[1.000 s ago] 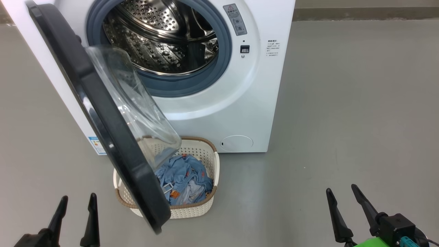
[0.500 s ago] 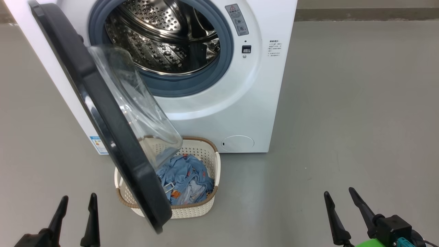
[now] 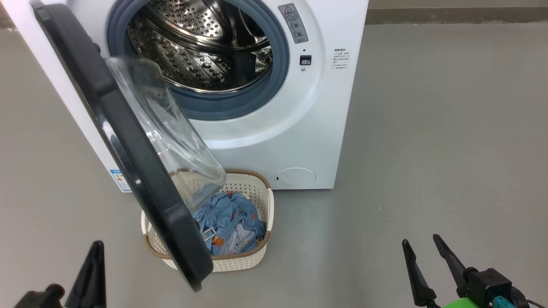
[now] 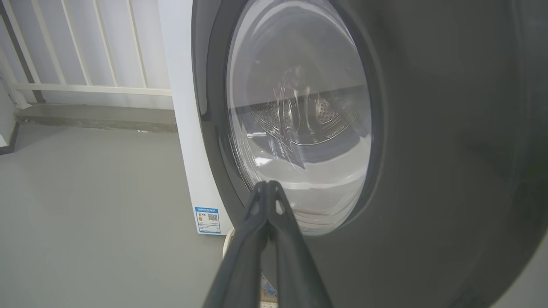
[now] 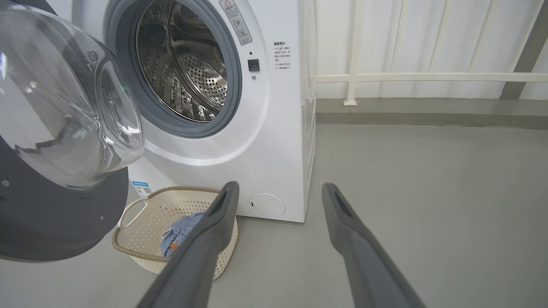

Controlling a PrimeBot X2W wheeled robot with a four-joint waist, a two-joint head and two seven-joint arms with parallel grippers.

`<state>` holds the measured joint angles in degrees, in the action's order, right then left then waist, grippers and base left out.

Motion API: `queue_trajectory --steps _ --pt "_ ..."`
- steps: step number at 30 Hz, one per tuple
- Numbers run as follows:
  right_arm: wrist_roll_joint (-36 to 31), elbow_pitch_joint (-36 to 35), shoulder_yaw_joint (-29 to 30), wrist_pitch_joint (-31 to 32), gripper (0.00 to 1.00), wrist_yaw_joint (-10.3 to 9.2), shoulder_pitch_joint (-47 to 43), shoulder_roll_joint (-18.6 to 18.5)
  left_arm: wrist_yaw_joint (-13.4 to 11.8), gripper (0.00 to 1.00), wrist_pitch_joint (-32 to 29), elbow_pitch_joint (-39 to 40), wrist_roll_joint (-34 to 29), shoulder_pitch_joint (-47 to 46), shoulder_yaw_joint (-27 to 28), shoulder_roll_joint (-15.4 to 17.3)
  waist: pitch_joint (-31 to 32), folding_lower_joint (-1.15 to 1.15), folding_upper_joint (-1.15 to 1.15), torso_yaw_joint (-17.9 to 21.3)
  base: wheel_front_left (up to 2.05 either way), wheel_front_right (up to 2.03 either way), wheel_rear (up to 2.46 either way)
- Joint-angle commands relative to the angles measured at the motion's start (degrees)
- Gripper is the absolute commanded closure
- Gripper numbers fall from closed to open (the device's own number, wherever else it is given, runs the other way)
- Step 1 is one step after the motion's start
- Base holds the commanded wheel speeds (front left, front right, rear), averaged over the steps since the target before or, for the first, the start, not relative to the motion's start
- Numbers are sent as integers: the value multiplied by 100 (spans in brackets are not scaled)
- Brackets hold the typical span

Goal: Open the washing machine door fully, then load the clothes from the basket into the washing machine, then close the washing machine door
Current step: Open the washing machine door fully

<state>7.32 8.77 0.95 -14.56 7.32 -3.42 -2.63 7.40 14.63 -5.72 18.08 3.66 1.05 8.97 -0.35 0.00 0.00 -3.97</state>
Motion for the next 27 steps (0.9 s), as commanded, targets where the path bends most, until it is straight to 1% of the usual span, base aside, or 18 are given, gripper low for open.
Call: queue_trajectory --steps 1,6,10,14,19,20,24,27 --pt "21 -118 -146 -44 0 17 263 -25 9 100 37 210 45 -213 250 106 -3 0 0 -9 0 0 0" --pt "27 -106 -137 -44 0 17 270 -25 9 100 37 702 29 -377 401 145 -11 0 0 -53 0 0 0" --pt "34 -61 -169 -44 0 17 270 -25 9 100 37 1227 41 -601 542 258 -16 0 0 -81 0 0 0" --pt "39 -8 -192 -44 0 17 296 -25 9 100 37 1798 129 -879 540 348 -8 0 0 -98 0 0 0" --pt "67 62 -241 -44 0 17 302 -25 9 100 37 2422 178 -1228 97 560 -10 0 0 -116 0 0 0" --pt "67 62 -241 -44 0 17 302 -25 9 100 37 2422 178 -1228 97 560 -10 0 0 -116 0 0 0" --pt "81 122 -275 -44 0 17 317 -25 9 100 37 2699 203 -1527 -350 736 -30 0 0 -109 0 0 0" --pt "107 166 -304 -44 0 17 325 -25 9 100 37 2852 106 -1653 -658 780 -39 0 0 -94 0 0 0"
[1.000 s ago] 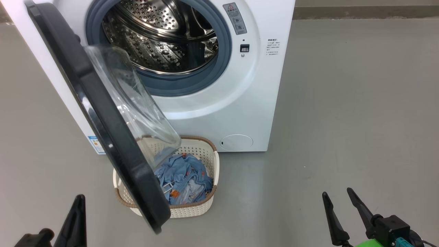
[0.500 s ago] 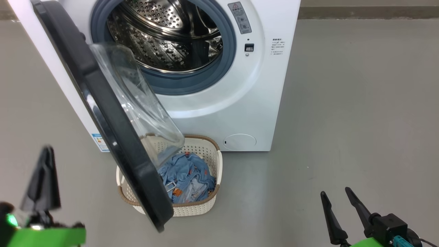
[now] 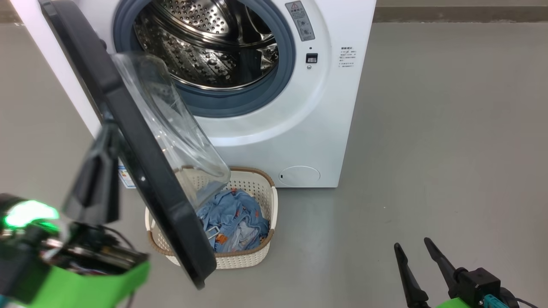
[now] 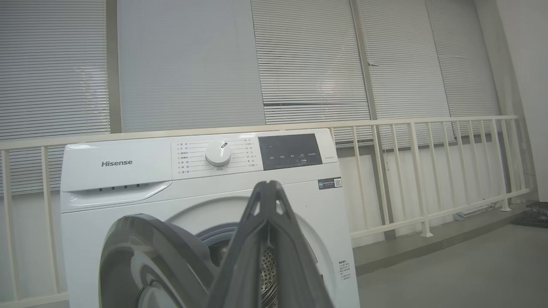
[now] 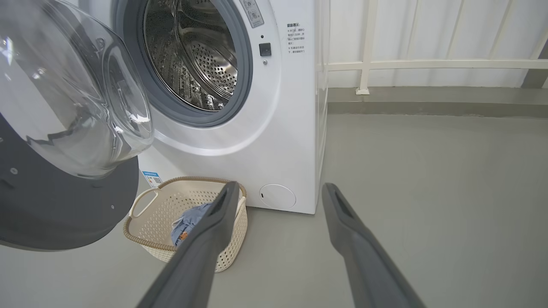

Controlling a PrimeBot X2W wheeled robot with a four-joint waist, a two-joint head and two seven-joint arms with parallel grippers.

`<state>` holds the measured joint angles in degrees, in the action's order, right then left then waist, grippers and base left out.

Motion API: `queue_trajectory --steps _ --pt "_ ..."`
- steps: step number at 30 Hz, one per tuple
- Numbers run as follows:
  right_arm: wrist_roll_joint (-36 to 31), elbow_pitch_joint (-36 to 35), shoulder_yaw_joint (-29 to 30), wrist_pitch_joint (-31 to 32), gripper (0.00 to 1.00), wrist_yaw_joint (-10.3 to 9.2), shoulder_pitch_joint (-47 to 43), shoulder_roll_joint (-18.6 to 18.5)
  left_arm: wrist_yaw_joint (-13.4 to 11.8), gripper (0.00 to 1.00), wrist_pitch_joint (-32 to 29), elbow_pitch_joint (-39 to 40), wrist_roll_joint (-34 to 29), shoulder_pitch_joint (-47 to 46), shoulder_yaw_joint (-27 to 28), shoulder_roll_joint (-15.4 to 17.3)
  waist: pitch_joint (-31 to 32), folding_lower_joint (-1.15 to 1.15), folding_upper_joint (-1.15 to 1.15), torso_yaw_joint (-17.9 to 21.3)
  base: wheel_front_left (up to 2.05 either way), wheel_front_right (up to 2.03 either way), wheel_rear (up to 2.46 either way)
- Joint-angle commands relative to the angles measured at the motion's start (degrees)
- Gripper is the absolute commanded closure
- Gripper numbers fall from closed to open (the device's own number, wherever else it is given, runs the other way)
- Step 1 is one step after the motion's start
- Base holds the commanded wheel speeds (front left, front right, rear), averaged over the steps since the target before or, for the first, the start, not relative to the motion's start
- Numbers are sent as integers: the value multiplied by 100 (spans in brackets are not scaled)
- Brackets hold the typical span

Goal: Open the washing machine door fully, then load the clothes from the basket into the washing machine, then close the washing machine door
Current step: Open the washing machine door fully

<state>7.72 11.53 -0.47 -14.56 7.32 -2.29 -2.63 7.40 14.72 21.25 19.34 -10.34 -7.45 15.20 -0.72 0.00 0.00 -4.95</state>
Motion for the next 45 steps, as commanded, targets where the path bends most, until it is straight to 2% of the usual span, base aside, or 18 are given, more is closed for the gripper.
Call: queue_trajectory --steps 1,12,18,29,34,45 --pt "77 -84 -177 -44 0 17 212 -25 9 100 28 192 -45 -271 72 154 -4 0 0 8 0 0 0" --pt "92 75 -204 -44 0 17 204 -25 9 100 28 456 -272 -78 -1139 49 21 0 0 23 0 0 0" --pt "122 149 -241 -44 0 17 182 -25 9 100 28 348 -274 156 -1661 -67 47 0 0 5 0 0 0" --pt "162 202 -286 -44 0 17 193 -25 9 100 28 -180 -188 426 -2338 -64 16 0 0 0 0 0 0" --pt "170 211 -288 -44 0 17 213 -25 9 100 28 -534 -98 513 -2502 -89 -33 0 0 23 0 0 0" --pt "201 204 -281 -44 0 17 256 -25 7 100 28 -1329 -33 613 -2308 -250 -177 0 0 75 0 0 0"
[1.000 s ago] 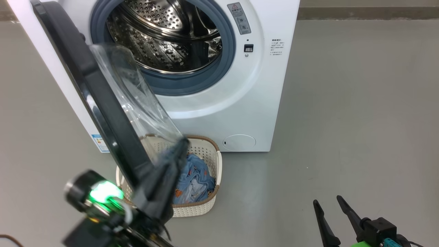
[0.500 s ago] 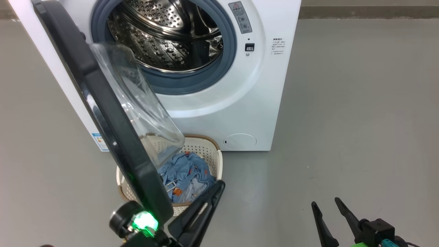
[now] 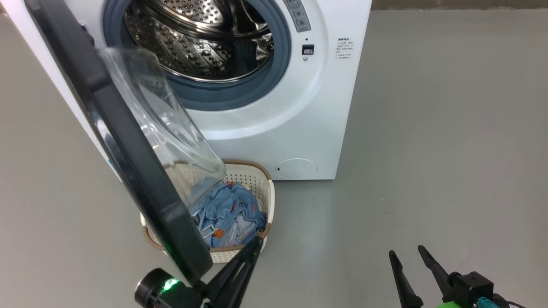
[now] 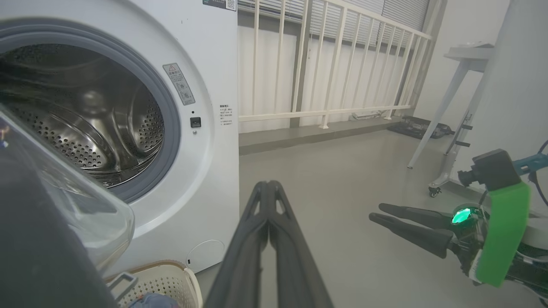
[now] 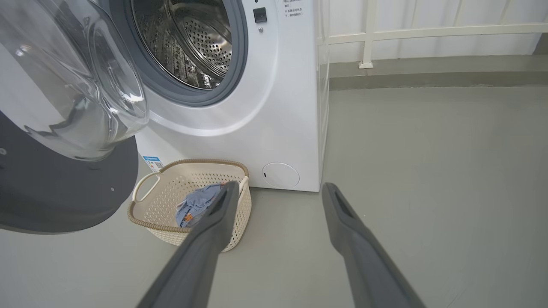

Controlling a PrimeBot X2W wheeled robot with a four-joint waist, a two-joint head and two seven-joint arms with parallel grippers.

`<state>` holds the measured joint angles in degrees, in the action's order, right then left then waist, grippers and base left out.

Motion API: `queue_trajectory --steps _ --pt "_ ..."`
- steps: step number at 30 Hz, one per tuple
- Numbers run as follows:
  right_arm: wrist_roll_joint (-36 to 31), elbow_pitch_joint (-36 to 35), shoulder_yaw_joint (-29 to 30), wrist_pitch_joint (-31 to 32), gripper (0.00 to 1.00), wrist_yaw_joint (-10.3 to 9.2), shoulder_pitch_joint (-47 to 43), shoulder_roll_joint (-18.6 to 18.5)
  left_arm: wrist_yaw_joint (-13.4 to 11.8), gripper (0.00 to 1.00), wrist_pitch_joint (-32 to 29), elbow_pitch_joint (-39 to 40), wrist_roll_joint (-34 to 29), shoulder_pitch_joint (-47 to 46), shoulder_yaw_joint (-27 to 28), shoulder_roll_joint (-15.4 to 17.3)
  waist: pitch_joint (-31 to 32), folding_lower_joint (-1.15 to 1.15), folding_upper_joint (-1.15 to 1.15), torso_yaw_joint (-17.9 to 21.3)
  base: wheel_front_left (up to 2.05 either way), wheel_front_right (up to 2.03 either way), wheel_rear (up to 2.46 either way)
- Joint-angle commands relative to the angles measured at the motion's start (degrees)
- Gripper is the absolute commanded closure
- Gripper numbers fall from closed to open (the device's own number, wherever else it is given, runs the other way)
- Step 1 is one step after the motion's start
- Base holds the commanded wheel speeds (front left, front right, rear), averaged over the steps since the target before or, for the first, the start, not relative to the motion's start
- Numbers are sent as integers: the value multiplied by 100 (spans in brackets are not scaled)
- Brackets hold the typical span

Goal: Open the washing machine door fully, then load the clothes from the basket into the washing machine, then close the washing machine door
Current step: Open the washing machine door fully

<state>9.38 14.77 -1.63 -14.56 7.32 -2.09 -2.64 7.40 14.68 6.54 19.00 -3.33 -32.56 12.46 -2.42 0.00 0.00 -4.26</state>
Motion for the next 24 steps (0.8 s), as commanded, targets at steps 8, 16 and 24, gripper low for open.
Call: queue_trajectory --steps 8,16,24 --pt "55 -126 -177 -44 0 17 294 -24 8 100 32 -484 83 -134 436 -25 -124 0 0 35 0 0 0" --pt "74 -104 -181 -44 0 17 330 -24 8 100 32 -723 113 -326 725 -154 -176 0 0 19 0 0 0" --pt "140 -91 -197 -44 0 17 390 -24 8 100 32 -897 154 -413 652 -161 -257 0 0 17 0 0 0"
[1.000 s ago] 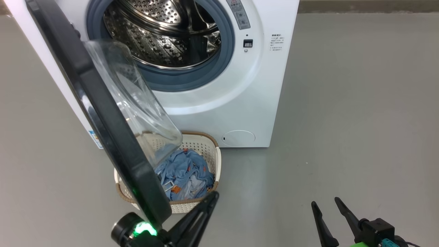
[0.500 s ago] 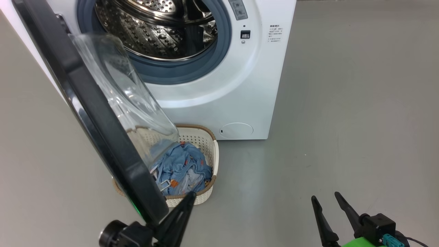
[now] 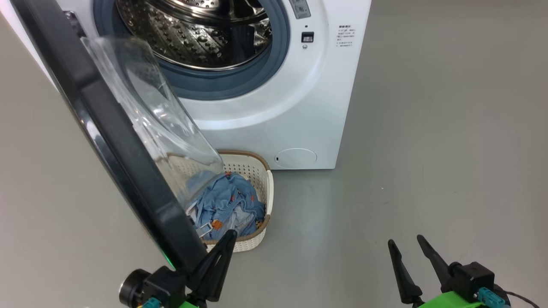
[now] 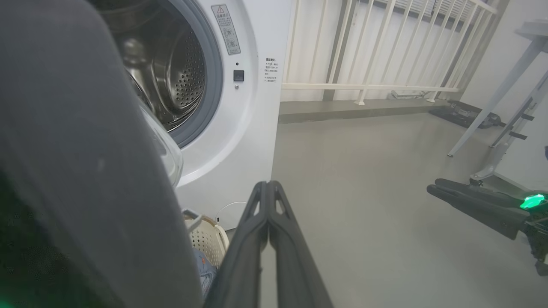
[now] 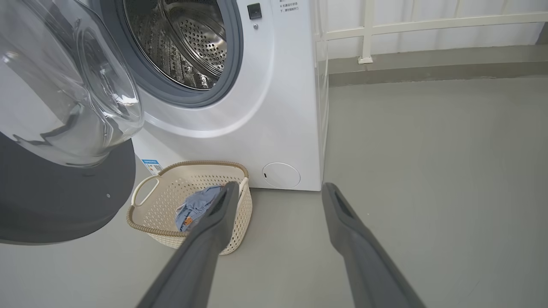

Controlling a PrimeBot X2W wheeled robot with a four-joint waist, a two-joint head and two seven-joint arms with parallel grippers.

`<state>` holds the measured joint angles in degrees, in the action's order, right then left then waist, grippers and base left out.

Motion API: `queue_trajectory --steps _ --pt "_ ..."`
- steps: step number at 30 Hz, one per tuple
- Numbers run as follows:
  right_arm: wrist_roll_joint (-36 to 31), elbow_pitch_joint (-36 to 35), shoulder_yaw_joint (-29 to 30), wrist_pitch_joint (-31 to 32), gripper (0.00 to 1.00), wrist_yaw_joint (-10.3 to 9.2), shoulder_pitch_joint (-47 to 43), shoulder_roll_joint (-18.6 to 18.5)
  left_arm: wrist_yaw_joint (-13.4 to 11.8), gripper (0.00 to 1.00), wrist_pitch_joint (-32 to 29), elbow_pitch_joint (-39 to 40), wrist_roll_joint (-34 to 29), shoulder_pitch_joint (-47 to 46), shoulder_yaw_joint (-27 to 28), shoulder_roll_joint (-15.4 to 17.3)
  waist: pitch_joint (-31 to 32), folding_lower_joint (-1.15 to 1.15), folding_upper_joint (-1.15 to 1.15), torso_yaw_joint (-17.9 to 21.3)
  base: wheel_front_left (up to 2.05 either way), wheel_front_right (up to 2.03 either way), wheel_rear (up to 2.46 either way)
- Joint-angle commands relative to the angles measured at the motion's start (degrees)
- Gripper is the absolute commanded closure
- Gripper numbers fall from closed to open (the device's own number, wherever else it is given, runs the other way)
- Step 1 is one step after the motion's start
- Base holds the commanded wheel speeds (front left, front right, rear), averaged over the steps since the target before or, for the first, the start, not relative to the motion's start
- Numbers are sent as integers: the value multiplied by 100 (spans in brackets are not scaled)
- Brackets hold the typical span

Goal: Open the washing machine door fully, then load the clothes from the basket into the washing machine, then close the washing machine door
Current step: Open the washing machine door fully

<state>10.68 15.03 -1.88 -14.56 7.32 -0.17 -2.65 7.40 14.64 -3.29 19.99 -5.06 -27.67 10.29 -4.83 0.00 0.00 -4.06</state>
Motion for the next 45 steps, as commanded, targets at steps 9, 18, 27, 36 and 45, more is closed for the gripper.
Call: queue_trajectory --steps 9,18,27,36,45 --pt "6 -97 -166 -44 0 17 212 -22 8 100 36 197 140 -313 218 25 -55 0 0 -69 0 0 0" --pt "44 -44 -192 -44 0 17 224 -22 9 100 36 103 187 -272 277 -13 -40 0 0 -138 0 0 0" --pt "81 26 -197 -44 0 17 208 -22 9 100 36 -110 184 -225 600 -115 22 0 0 -183 0 0 0" --pt "141 89 -223 -44 0 17 138 -22 -14 100 36 -201 115 -97 719 -235 151 0 0 -279 0 0 0" --pt "184 128 -250 -44 0 17 130 -22 -113 100 36 -370 66 -73 841 -232 218 0 0 -342 0 0 0"
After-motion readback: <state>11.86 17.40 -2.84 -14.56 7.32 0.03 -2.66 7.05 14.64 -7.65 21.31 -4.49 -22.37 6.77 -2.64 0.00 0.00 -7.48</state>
